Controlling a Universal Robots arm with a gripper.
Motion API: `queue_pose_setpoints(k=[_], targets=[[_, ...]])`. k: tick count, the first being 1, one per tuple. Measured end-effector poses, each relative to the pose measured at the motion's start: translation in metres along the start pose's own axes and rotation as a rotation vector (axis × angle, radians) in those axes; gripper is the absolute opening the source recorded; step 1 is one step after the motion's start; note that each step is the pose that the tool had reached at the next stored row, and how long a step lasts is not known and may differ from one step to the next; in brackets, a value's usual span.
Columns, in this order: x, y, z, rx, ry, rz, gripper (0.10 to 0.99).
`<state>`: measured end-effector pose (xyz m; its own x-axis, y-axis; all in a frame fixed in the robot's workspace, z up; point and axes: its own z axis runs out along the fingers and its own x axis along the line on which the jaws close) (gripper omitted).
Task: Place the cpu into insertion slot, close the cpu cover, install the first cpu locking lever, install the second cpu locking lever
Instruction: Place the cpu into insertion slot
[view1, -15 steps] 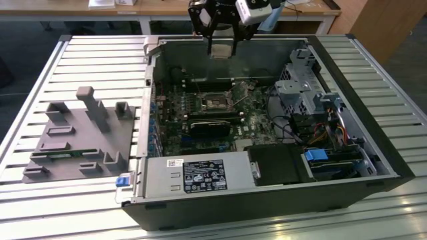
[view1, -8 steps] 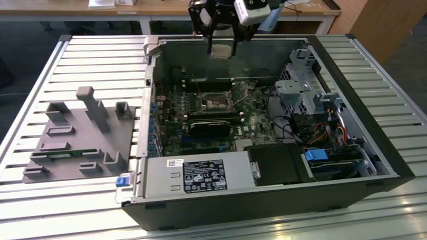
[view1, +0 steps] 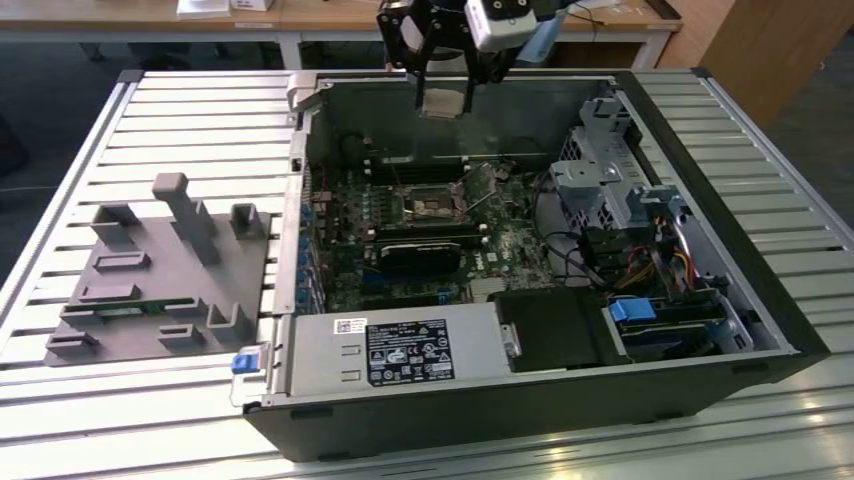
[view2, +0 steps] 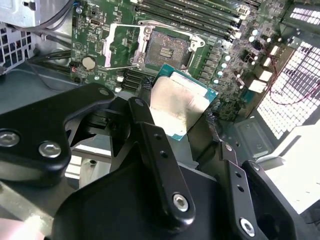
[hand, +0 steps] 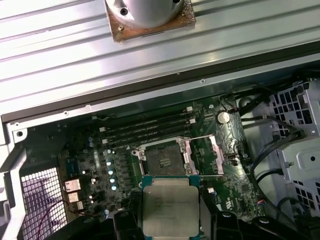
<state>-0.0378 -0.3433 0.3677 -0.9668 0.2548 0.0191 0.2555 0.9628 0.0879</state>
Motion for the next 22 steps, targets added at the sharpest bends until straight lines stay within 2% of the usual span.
queue_pose_setpoints(k=[22], targets=[[0.0000, -0.0001, 0.0011, -0.002, -0.0106, 0.120, 0.541]])
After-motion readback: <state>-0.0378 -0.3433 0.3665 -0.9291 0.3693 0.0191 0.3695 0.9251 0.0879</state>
